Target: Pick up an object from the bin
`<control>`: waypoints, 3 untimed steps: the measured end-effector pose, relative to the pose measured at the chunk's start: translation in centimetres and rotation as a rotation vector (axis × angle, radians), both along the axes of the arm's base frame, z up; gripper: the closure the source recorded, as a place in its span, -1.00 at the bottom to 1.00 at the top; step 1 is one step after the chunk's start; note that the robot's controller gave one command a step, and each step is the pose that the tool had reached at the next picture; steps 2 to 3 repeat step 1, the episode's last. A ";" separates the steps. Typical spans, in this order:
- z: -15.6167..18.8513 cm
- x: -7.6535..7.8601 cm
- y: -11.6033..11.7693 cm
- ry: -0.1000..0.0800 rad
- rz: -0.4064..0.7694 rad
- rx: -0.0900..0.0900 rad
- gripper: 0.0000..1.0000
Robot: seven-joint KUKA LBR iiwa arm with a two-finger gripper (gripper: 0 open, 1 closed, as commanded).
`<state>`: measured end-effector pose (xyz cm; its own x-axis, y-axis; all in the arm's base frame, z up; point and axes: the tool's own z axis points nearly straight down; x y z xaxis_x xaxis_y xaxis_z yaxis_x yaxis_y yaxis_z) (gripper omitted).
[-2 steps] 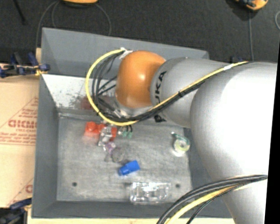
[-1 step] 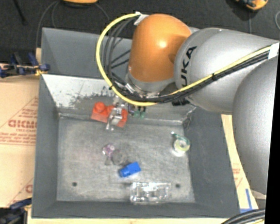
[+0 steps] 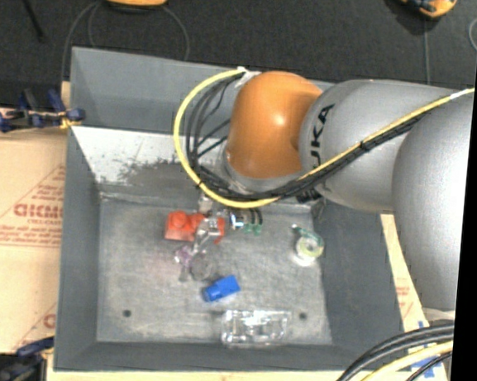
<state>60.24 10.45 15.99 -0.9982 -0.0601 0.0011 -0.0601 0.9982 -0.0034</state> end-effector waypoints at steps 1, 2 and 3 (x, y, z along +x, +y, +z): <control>11.0 1.0 0.6 -0.014 0.000 0.003 1.00; 11.0 1.0 0.6 -0.014 0.000 0.003 1.00; 11.0 1.0 0.6 -0.014 0.000 0.003 1.00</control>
Offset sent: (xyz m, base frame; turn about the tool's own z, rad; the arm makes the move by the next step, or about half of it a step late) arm 0.0073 0.0079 0.1036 -0.0013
